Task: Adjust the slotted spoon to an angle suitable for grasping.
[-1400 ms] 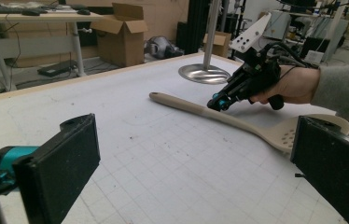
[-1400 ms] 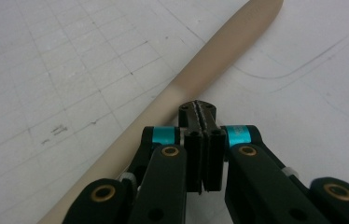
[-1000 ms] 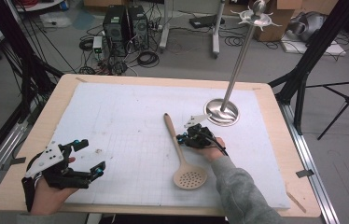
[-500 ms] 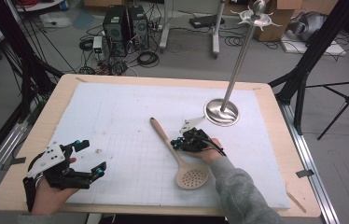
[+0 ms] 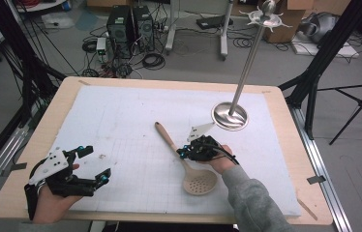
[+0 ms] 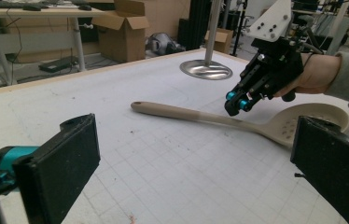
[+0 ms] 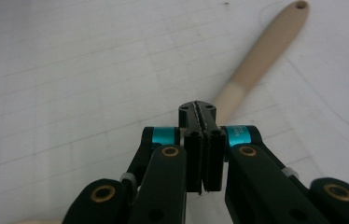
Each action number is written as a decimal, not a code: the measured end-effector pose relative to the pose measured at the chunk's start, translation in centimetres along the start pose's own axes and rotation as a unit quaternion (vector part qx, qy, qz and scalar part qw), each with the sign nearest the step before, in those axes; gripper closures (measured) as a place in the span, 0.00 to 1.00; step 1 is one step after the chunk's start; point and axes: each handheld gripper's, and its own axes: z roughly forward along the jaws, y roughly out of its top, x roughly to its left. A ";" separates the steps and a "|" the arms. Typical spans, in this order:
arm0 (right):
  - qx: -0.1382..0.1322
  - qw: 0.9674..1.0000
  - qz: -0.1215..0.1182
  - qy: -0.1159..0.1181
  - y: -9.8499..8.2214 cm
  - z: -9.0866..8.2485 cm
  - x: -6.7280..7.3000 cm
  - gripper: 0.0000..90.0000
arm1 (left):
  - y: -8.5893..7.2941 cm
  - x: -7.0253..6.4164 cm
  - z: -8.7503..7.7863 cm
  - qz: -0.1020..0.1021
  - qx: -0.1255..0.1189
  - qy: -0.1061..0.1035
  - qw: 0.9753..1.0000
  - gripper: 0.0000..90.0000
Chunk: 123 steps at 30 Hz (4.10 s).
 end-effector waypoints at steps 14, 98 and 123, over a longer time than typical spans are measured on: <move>0.060 0.997 -0.026 0.032 0.0 0.5 1.8 1.00 | -0.1 0.0 0.4 -0.002 0.003 -0.004 1.000 0.02; 0.077 0.985 0.114 -0.105 -1.1 -1.6 -4.3 1.00 | -0.5 0.4 0.5 -0.008 0.002 -0.004 1.000 0.03; 0.096 0.994 0.025 -0.039 0.7 0.9 -2.5 1.00 | -0.4 0.4 0.4 -0.007 0.001 -0.003 1.000 0.03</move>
